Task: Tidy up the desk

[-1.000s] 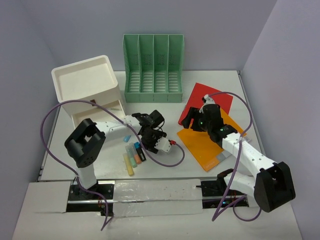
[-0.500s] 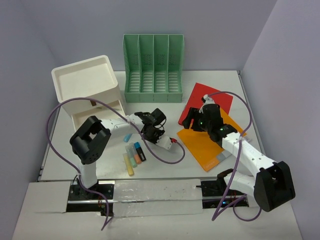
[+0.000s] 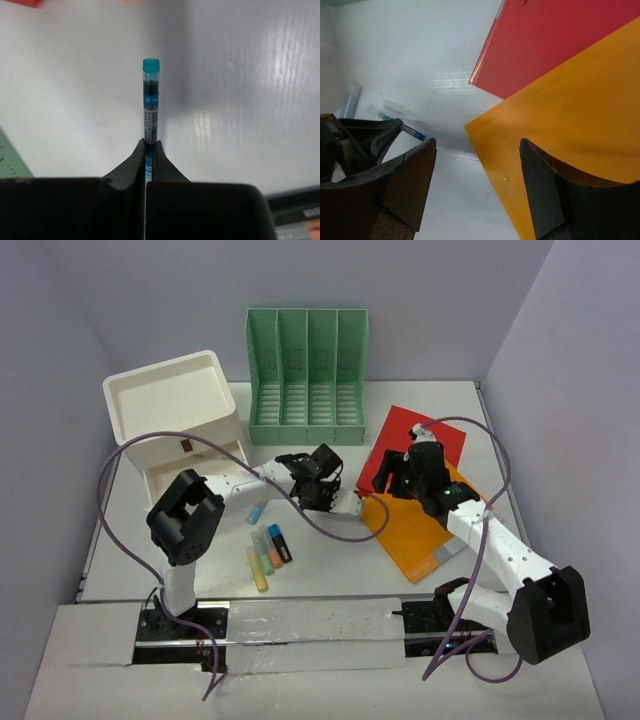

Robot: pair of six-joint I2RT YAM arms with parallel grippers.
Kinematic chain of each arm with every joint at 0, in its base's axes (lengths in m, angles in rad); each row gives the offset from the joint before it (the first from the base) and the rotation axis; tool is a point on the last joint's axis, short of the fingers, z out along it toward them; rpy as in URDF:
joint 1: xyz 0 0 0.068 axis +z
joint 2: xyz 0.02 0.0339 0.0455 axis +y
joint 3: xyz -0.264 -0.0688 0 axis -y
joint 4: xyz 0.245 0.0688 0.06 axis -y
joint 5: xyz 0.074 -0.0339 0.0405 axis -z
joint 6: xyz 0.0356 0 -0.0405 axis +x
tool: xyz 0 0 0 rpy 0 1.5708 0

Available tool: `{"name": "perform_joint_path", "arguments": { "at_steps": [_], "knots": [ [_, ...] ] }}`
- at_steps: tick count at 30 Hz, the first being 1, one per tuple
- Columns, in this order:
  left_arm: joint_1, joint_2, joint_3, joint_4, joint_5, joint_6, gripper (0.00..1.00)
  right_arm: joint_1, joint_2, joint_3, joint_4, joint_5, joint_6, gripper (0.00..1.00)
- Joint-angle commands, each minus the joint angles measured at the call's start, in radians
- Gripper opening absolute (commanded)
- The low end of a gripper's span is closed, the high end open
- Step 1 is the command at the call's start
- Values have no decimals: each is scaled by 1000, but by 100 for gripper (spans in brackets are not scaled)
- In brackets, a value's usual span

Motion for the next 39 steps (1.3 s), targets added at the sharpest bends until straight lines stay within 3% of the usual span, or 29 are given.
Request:
{"name": "perform_joint_path", "arguments": {
  "at_steps": [1, 10, 12, 16, 20, 24, 31, 33, 34, 35, 39],
  "knots": [
    [1, -91, 150, -35, -2, -201, 0, -49, -48, 80, -52, 42, 7, 74],
    [63, -197, 494, -365, -234, -405, 0, -76, -127, 123, -114, 87, -20, 74],
    [94, -257, 499, -439, -282, -430, 0, -73, -118, 131, -125, 77, -15, 73],
    [222, -352, 433, -494, -327, -457, 0, -44, -89, 147, -118, 55, -12, 69],
    [392, -500, 224, -363, -167, -437, 0, 113, -42, 179, -29, 53, -33, 69],
    [445, -573, 26, -233, -212, -401, 0, 244, 52, 256, -13, 77, -32, 70],
    [557, -557, -70, -229, -177, -371, 1, 389, 186, 341, 5, 119, -19, 69],
    [563, -557, -92, -220, -191, -361, 7, 410, 210, 350, 27, 101, -14, 69],
    [567, -554, -102, -215, -208, -358, 22, 430, 230, 364, 44, 92, -11, 70],
    [569, -552, -105, -216, -212, -359, 30, 446, 249, 374, 55, 94, -15, 70],
    [577, -563, -91, -227, -179, -371, 43, 502, 278, 406, 128, 96, -9, 70]
  ]
}}
